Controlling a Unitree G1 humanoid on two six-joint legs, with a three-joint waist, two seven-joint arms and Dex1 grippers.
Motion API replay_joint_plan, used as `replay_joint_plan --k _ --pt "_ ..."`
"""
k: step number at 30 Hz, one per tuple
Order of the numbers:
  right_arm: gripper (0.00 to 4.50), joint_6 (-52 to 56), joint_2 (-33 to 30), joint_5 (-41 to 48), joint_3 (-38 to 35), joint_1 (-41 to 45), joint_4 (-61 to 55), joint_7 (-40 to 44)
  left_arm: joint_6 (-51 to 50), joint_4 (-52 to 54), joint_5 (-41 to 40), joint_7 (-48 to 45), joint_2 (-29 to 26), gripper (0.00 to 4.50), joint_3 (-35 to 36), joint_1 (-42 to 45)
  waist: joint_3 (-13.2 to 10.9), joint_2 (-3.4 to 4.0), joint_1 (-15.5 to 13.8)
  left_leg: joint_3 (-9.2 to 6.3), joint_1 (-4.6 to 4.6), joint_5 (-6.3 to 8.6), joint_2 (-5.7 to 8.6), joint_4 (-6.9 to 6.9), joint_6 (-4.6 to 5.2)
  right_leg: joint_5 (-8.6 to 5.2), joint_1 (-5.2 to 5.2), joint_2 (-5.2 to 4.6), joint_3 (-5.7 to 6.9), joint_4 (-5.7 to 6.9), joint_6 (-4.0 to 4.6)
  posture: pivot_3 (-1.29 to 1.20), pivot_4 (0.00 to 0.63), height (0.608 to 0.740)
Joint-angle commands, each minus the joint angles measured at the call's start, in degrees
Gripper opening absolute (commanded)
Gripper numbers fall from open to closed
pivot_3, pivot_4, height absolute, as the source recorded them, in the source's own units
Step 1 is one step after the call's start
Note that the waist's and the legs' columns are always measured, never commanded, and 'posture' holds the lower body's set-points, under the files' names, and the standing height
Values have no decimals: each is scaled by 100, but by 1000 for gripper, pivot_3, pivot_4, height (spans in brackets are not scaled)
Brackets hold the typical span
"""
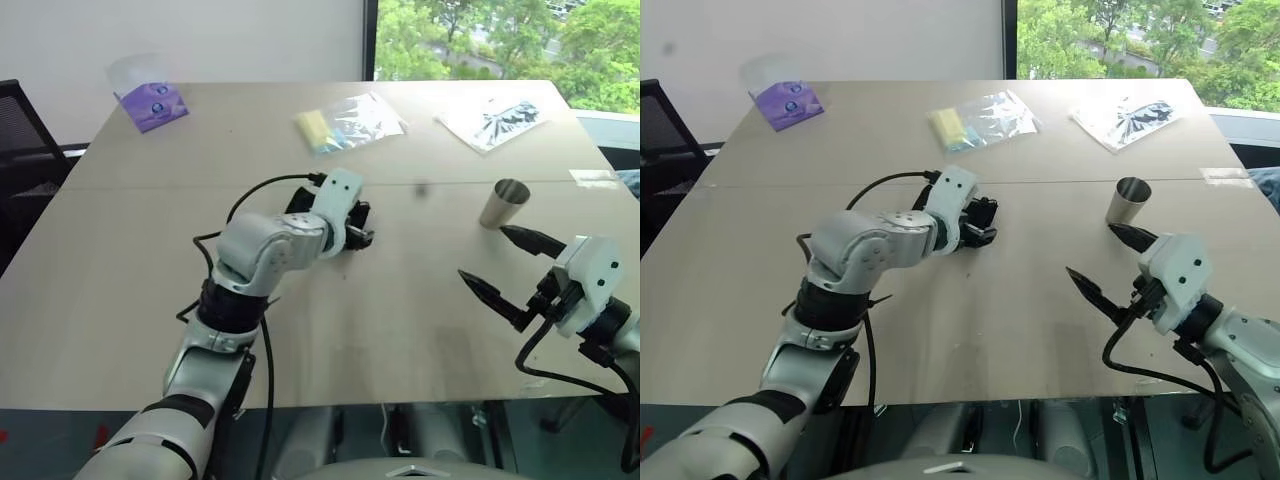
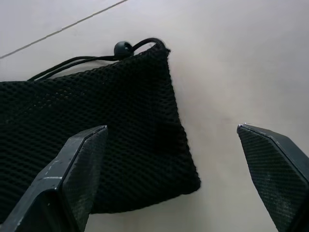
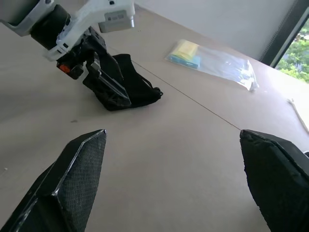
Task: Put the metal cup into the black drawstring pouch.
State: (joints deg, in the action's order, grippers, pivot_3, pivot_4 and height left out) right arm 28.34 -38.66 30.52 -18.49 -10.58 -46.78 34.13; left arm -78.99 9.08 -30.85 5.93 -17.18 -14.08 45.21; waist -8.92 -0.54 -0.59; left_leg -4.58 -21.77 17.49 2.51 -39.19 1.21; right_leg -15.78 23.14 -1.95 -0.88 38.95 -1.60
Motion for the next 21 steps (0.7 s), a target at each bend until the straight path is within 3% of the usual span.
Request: replay_joint_plan --k 1,9,12,15,16,20,21 --pt "4500 -19 -33 50 -123 11 -260 -79 232 -28 402 -99 129 4455 -114 21 0 0 -16 -1 0 0 0 0 0 0 0 0 0 0 0 0 150 740" --pt "4500 301 -162 219 -133 254 -343 -264 818 -350 1118 -332 408 4455 -287 -121 0 0 -18 -1 -2 0 2 -1 0 0 0 -3 1 -2 0 0 150 740" --pt "4500 295 -142 208 -117 206 -363 -297 882 -453 1338 -386 450 3651 -287 -176 0 0 -18 0 -2 0 2 -1 0 0 0 -3 0 -2 0 0 150 740" --pt "4500 233 -74 122 9 210 -362 -365 918 -473 1499 -521 389 2113 -269 -240 0 0 -18 0 -3 0 2 -1 0 0 0 -3 1 -2 0 0 150 740" --pt "4500 228 -57 100 58 230 -363 -391 926 -469 1529 -574 354 1914 -260 -258 0 0 -19 0 -3 0 2 -1 0 0 0 -3 1 -2 0 0 150 740" --pt "4500 204 -11 88 202 275 -359 -417 958 -237 1604 -942 54 19 -201 -344 0 0 -8 -1 -2 0 1 -1 0 0 0 -3 1 -1 0 0 150 740" --pt "4500 190 -8 97 244 289 -358 -396 958 -124 1588 -1100 -114 19 -193 -381 0 0 1 0 -2 0 1 -1 0 0 0 -3 1 -1 0 0 150 740"
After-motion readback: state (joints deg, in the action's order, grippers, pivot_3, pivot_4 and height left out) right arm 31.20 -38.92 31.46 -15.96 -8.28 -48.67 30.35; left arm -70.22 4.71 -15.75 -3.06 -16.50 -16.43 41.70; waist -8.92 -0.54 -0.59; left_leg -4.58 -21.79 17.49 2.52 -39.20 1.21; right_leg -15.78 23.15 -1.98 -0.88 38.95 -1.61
